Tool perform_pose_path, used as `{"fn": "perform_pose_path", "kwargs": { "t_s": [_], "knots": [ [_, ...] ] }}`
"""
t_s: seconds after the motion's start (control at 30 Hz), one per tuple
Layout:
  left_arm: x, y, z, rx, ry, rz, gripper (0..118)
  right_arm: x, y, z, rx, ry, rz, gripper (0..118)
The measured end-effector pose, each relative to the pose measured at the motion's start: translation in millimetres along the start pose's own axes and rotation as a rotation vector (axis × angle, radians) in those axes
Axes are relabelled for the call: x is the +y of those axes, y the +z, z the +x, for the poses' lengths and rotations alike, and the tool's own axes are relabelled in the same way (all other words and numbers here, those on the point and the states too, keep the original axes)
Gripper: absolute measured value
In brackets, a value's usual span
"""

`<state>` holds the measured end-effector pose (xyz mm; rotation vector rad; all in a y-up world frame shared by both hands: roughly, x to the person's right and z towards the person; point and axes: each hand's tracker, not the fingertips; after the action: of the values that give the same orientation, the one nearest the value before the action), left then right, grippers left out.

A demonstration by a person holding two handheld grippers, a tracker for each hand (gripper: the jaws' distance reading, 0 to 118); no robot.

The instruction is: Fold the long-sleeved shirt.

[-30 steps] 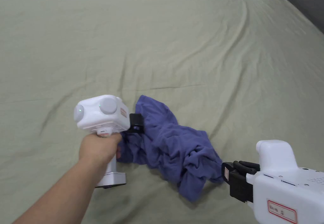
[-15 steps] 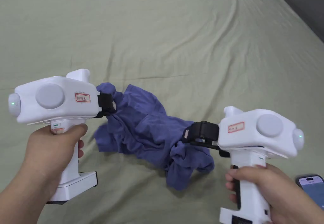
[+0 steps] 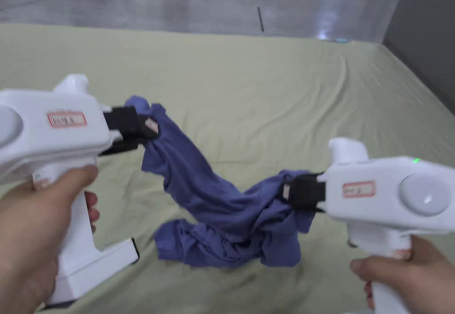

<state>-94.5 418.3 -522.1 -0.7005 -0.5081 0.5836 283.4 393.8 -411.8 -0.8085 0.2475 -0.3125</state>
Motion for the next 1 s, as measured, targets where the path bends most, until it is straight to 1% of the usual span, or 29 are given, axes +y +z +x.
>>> {"fn": "perform_pose_path", "kwargs": {
  "t_s": [0.03,0.1,0.13,0.17,0.23,0.27,0.3,0.33,0.4,0.43,0.57,0.6,0.67,0.7,0.73,0.77,0.8,0.83,0.9,0.97,1.0],
  "knots": [
    [20.1,11.9,13.0,-0.011,-0.022,0.039,6,22.2,16.1,-9.2,-0.011,0.036,0.038,16],
    [68.3,39.2,46.5,-0.007,-0.119,0.146,6,74.5,47.9,-24.4,-0.034,0.109,0.093,16],
    [91.8,51.6,62.1,0.007,-0.162,0.205,6,100.0,62.4,-31.2,-0.026,0.111,0.131,16],
    [111.7,61.4,73.5,0.02,-0.17,0.244,6,123.1,73.2,-37.6,-0.041,0.116,0.141,16],
    [155.8,80.9,94.4,0.025,-0.153,0.318,6,169.1,97.3,-58.4,-0.116,0.165,0.206,16],
    [178.5,89.2,106.7,0.026,-0.166,0.353,6,195.6,108.0,-68.6,-0.156,0.196,0.237,16],
    [194.2,94.6,115.8,0.028,-0.172,0.371,6,214.6,115.5,-76.3,-0.173,0.214,0.254,16],
    [213.2,101.5,128.1,0.048,-0.185,0.397,6,237.1,124.2,-84.5,-0.199,0.213,0.288,16],
    [246.4,110.0,145.0,0.09,-0.22,0.432,6,277.5,136.3,-102.5,-0.245,0.261,0.306,16],
    [263.4,113.7,153.6,0.102,-0.234,0.452,6,297.7,141.1,-111.2,-0.28,0.266,0.317,16],
    [326.8,115.0,165.1,0.128,-0.182,0.499,6,366.8,150.0,-133.1,-0.427,0.326,0.351,16],
    [338.4,114.2,168.0,0.141,-0.185,0.508,6,380.0,151.7,-133.7,-0.433,0.312,0.348,16],
    [356.6,109.6,173.3,0.158,-0.185,0.518,6,400.0,154.9,-139.6,-0.444,0.321,0.348,16],
    [362.1,107.5,173.7,0.158,-0.185,0.522,6,406.9,154.5,-142.6,-0.463,0.345,0.351,16],
    [368.2,103.3,170.9,0.106,-0.144,0.532,6,414.9,153.1,-143.4,-0.521,0.374,0.358,16],
    [373.8,94.9,171.3,0.058,-0.112,0.528,6,421.9,150.0,-141.2,-0.545,0.386,0.373,16],
    [377.4,88.2,171.0,0.085,-0.105,0.53,6,427.3,146.4,-140.2,-0.564,0.392,0.37,16],
    [380.4,80.3,169.9,0.093,-0.097,0.528,6,432.6,142.3,-138.1,-0.55,0.392,0.366,16],
    [379.6,63.8,163.8,0.085,-0.067,0.514,6,415.7,139.8,-131.8,-0.555,0.39,0.363,16],
    [373.7,45.5,151.7,0.086,-0.07,0.488,6,407.8,118.5,-119.5,-0.574,0.397,0.339,16],
    [368.7,36.3,144.5,0.095,-0.078,0.465,6,402.8,104.3,-110.7,-0.568,0.397,0.318,16]
  ]
}}
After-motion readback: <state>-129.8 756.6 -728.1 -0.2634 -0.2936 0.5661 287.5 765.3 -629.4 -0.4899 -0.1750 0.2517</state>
